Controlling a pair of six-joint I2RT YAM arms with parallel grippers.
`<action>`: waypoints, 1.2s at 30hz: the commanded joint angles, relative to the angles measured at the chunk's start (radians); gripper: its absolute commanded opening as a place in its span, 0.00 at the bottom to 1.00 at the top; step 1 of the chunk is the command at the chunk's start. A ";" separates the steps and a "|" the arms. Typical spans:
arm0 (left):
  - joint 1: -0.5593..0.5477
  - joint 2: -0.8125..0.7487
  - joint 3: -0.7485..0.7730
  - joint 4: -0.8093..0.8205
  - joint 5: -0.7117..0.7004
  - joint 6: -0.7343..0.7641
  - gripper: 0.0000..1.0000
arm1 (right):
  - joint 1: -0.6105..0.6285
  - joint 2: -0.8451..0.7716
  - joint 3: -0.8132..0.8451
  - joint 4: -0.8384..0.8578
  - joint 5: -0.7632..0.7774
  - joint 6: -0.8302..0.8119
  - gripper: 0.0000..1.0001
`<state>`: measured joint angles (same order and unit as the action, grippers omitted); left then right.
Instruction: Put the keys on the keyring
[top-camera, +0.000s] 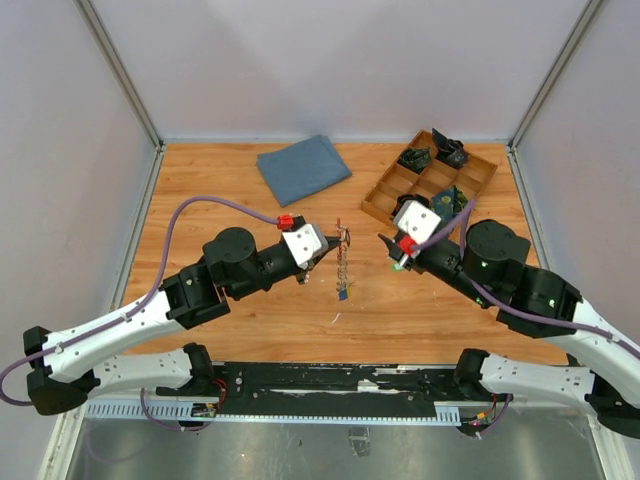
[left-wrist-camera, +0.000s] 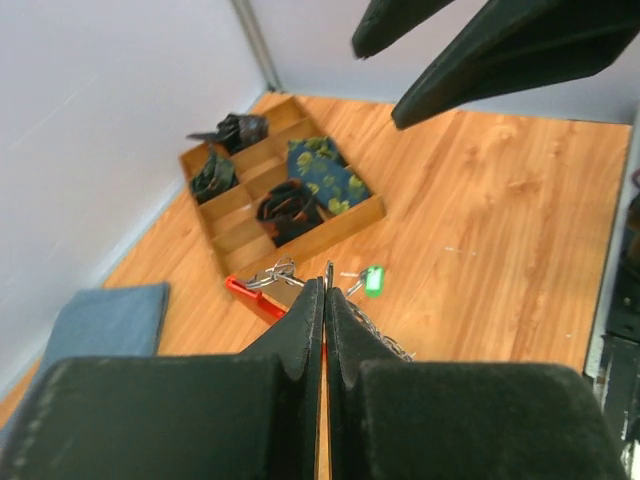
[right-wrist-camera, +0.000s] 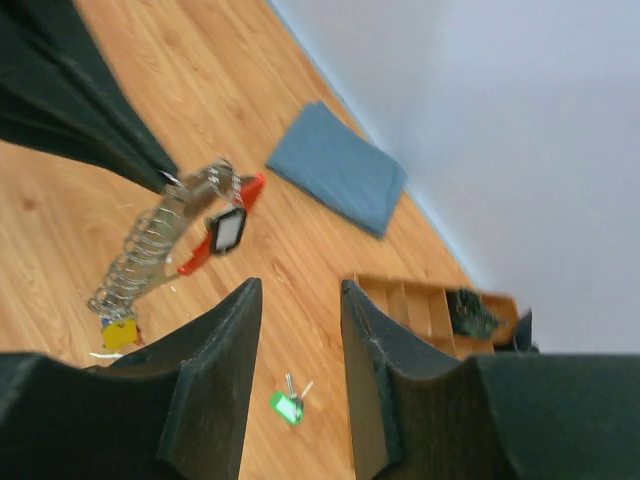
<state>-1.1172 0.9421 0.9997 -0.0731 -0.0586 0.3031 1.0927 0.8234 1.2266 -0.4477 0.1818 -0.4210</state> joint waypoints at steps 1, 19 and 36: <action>0.050 -0.001 -0.011 -0.005 -0.029 -0.053 0.01 | -0.108 0.079 0.076 -0.128 0.169 0.284 0.38; 0.098 0.010 0.022 -0.158 0.001 -0.099 0.01 | -0.575 0.361 -0.130 -0.251 -0.351 0.515 0.41; 0.099 -0.013 0.038 -0.223 0.032 -0.116 0.01 | -0.600 0.767 -0.070 -0.312 0.010 0.289 0.37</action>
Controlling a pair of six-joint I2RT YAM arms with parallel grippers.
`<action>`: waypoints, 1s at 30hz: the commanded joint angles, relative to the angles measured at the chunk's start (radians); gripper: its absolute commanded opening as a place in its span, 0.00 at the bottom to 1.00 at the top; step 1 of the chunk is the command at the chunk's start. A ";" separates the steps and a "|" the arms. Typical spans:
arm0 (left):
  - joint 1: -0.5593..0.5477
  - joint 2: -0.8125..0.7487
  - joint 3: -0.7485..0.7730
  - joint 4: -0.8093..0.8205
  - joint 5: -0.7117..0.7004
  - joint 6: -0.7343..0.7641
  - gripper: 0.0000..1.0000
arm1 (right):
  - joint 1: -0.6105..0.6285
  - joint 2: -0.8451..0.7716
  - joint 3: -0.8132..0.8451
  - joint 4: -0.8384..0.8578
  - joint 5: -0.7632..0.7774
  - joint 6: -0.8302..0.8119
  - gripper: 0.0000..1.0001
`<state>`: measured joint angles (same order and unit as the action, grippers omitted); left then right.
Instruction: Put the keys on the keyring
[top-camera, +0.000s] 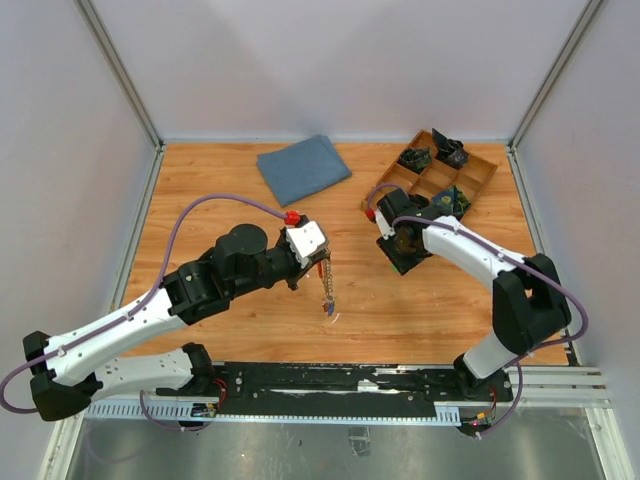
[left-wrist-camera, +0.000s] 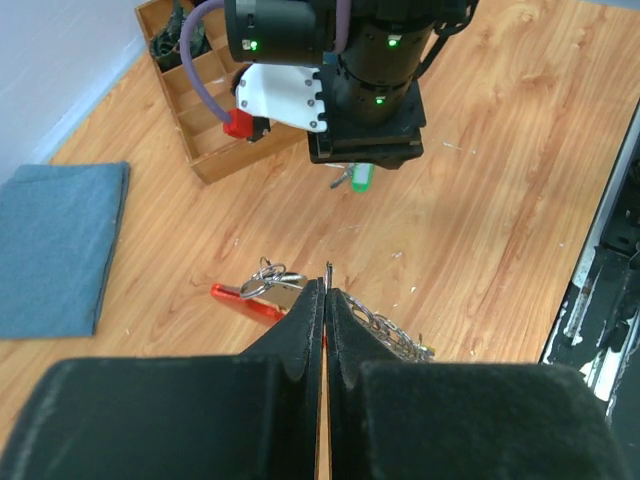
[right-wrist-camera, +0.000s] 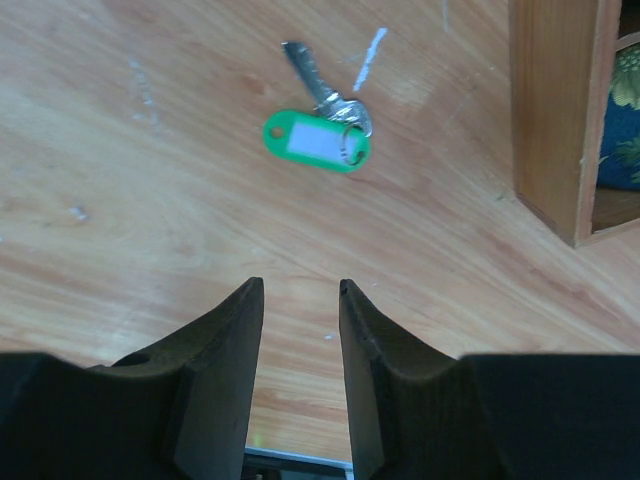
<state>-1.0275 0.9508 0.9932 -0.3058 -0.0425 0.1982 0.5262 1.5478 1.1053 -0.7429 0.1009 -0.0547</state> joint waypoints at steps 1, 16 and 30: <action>0.009 -0.021 0.047 0.007 0.015 -0.013 0.00 | -0.040 0.055 0.057 -0.004 0.086 -0.085 0.37; 0.009 -0.011 0.054 0.000 0.011 -0.020 0.00 | -0.069 0.205 0.067 0.095 0.018 -0.163 0.32; 0.010 -0.007 0.054 0.005 0.011 -0.016 0.01 | -0.081 0.253 0.075 0.121 -0.007 -0.172 0.27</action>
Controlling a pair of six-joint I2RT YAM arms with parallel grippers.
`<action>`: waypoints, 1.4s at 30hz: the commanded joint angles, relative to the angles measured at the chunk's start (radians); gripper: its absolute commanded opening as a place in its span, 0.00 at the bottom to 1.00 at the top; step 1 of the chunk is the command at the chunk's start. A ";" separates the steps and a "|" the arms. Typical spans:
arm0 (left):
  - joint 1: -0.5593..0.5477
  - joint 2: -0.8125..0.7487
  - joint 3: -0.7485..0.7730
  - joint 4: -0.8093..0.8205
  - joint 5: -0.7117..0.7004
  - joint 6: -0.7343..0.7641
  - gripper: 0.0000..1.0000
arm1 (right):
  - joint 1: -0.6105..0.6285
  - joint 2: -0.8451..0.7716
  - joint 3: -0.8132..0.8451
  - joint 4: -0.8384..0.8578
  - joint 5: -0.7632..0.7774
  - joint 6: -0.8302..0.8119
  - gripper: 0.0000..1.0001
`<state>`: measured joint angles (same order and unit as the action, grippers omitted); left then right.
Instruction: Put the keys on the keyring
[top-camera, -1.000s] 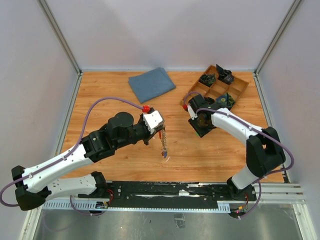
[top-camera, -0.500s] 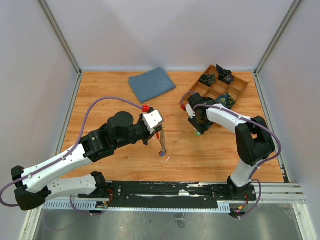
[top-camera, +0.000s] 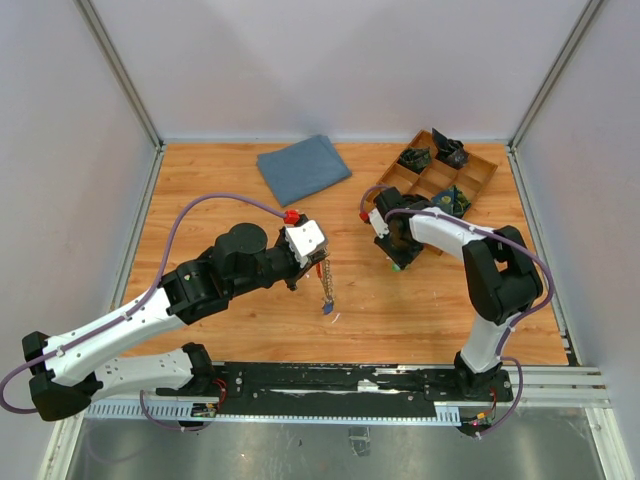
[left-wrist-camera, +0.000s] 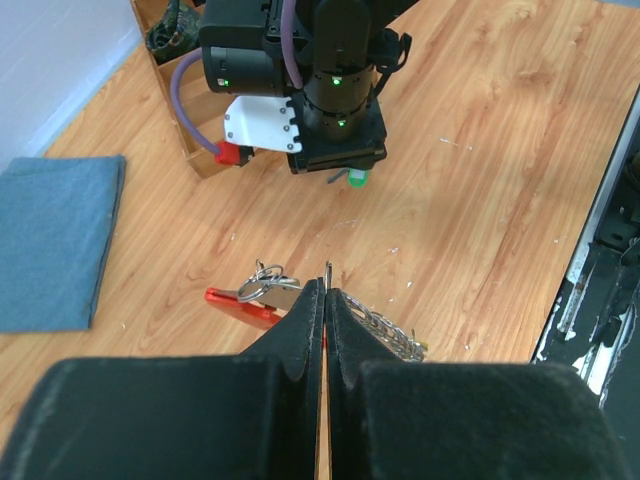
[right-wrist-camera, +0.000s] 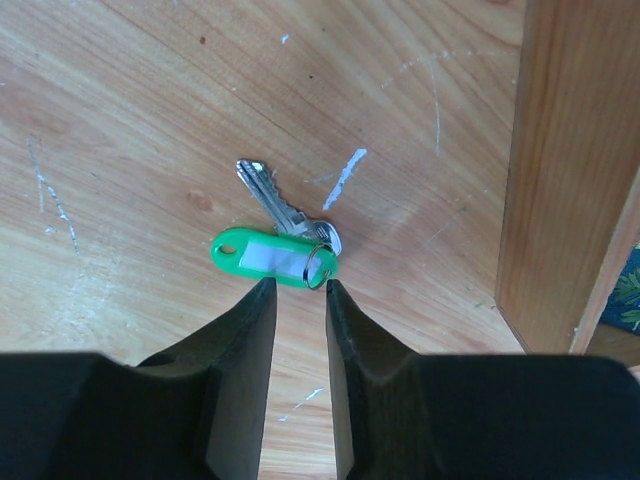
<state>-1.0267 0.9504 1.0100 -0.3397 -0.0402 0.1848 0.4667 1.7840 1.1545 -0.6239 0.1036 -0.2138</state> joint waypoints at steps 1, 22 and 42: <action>0.008 -0.007 0.037 0.039 0.009 -0.003 0.01 | -0.023 0.020 0.027 0.002 -0.007 -0.014 0.27; 0.008 -0.015 0.038 0.042 0.010 0.000 0.00 | -0.034 -0.056 0.013 0.038 -0.006 0.014 0.01; 0.009 -0.051 0.040 0.093 0.019 -0.007 0.00 | -0.014 -0.715 -0.145 0.079 -0.502 -0.012 0.01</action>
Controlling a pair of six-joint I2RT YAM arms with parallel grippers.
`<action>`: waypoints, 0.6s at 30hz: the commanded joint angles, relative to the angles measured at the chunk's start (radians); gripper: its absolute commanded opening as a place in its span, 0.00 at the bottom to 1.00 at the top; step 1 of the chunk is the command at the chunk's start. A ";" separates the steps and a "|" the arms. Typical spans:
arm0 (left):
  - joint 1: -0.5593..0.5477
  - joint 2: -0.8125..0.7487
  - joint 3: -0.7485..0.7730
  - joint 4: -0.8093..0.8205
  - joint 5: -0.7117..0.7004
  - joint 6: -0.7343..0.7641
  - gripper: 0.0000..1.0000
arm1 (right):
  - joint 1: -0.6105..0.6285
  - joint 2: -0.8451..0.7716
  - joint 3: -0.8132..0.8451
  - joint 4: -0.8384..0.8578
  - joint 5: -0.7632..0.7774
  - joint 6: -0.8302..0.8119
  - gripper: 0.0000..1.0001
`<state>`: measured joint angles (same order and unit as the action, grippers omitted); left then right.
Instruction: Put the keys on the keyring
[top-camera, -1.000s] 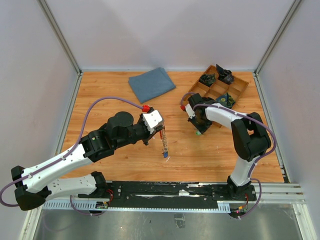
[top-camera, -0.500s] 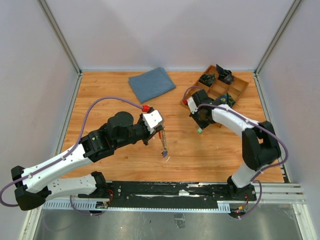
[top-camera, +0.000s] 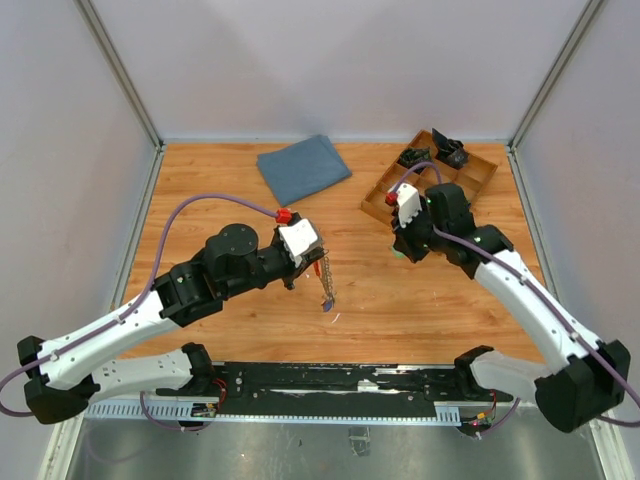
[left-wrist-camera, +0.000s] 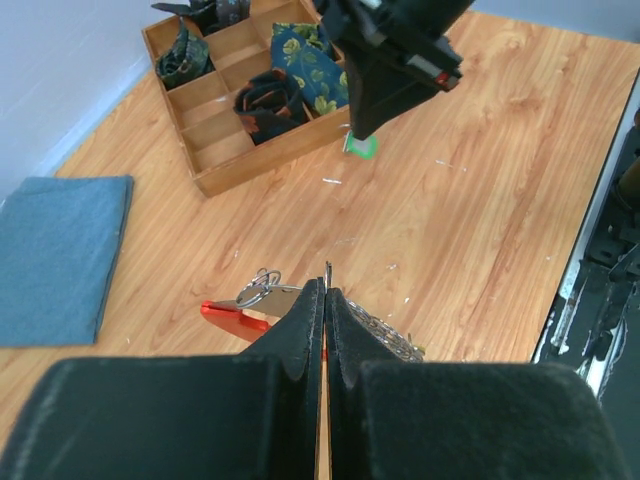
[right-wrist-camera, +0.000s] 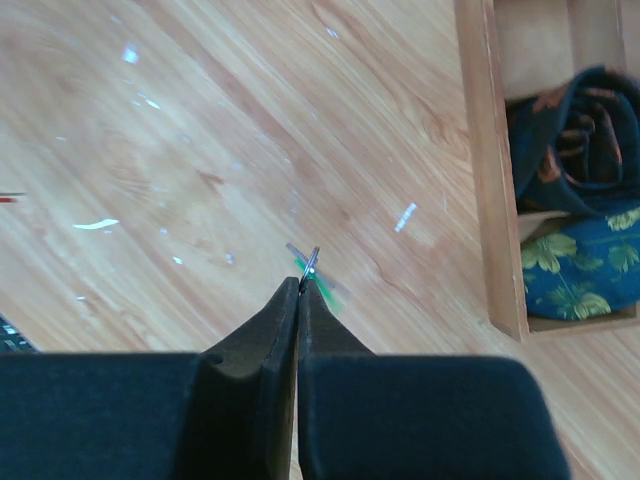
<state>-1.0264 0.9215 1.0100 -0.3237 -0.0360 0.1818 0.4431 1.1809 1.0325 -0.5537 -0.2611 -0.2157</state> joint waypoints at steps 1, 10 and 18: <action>0.009 -0.022 0.041 0.080 0.015 -0.003 0.01 | 0.012 -0.143 -0.024 0.009 -0.149 -0.007 0.01; 0.007 -0.047 0.030 0.146 0.020 -0.016 0.01 | 0.048 -0.405 -0.068 0.164 -0.412 0.071 0.01; 0.006 -0.080 0.018 0.189 0.052 -0.013 0.00 | 0.110 -0.457 -0.056 0.270 -0.408 0.216 0.01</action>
<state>-1.0241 0.8730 1.0100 -0.2287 -0.0189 0.1741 0.5083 0.7063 0.9516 -0.3618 -0.6289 -0.0956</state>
